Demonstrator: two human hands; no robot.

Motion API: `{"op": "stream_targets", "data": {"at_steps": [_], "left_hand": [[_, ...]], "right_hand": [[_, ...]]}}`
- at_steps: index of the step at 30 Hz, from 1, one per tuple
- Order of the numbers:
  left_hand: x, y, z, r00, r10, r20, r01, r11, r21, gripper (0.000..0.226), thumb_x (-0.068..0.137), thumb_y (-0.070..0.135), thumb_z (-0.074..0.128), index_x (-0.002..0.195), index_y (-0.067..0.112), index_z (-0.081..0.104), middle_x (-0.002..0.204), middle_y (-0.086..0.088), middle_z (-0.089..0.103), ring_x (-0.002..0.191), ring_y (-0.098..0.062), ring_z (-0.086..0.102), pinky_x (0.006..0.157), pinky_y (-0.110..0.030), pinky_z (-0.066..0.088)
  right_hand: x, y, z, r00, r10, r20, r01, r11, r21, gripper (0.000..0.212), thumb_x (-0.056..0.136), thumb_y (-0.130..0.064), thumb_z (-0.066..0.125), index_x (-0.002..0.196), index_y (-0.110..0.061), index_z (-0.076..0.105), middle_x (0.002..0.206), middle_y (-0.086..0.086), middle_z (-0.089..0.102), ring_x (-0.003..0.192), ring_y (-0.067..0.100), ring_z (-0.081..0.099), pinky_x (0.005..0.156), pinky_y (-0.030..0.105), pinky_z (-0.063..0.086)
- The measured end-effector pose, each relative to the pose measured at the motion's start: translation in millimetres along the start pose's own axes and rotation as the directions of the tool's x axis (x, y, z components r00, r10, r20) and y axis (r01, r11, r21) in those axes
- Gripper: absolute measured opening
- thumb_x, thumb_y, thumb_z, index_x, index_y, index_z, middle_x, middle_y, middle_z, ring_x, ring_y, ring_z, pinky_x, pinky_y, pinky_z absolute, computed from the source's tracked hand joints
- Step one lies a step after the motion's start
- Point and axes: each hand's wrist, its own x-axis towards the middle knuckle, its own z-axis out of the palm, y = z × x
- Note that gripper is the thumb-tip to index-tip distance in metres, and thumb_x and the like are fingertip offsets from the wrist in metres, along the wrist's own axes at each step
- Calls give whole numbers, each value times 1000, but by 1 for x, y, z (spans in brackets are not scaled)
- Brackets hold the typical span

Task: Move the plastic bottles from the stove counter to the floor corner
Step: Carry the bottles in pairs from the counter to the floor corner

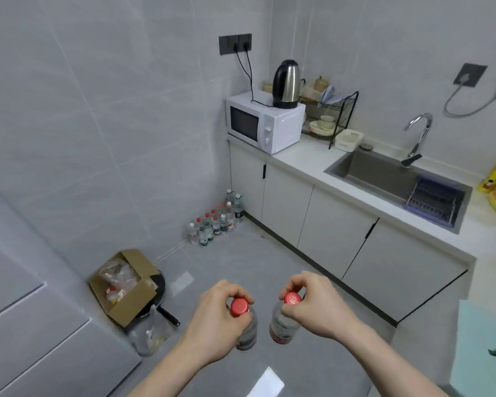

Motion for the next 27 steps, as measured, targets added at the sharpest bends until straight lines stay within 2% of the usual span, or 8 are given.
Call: {"op": "stream_targets", "data": {"at_steps": [7, 15, 21, 27], "left_hand": [[69, -37, -55, 999, -14, -45, 17, 998, 60, 17, 74, 23, 70, 83, 37, 68, 93, 14, 61, 70, -3, 54, 65, -13, 34], [161, -72, -80, 985, -135, -110, 142, 988, 58, 18, 75, 23, 70, 83, 38, 67, 93, 16, 61, 69, -3, 53, 65, -16, 35], [229, -83, -90, 955, -232, -186, 239, 971, 16, 18, 75, 23, 72, 81, 39, 68, 92, 17, 60, 88, -3, 58, 77, -21, 43], [278, -106, -114, 915, -296, -274, 295, 954, -46, 22, 73, 25, 73, 83, 44, 67, 94, 25, 59, 89, -2, 60, 79, -22, 47]], "right_hand": [[84, -45, 15, 1000, -26, 6, 26, 999, 47, 11, 71, -20, 68, 73, -30, 72, 87, -9, 68, 56, 7, 54, 59, 26, 50], [203, -63, 24, 989, -76, 124, 73, 997, 30, 10, 70, -22, 70, 74, -30, 72, 88, -11, 68, 56, 4, 55, 54, 18, 43], [300, -76, 23, 967, -136, 213, 140, 990, -6, 10, 70, -22, 70, 75, -31, 72, 89, -11, 66, 62, 4, 57, 57, 17, 45], [384, -108, 25, 938, -197, 286, 220, 974, -51, 12, 70, -22, 71, 75, -33, 72, 84, -9, 68, 57, 3, 56, 52, 15, 42]]}}
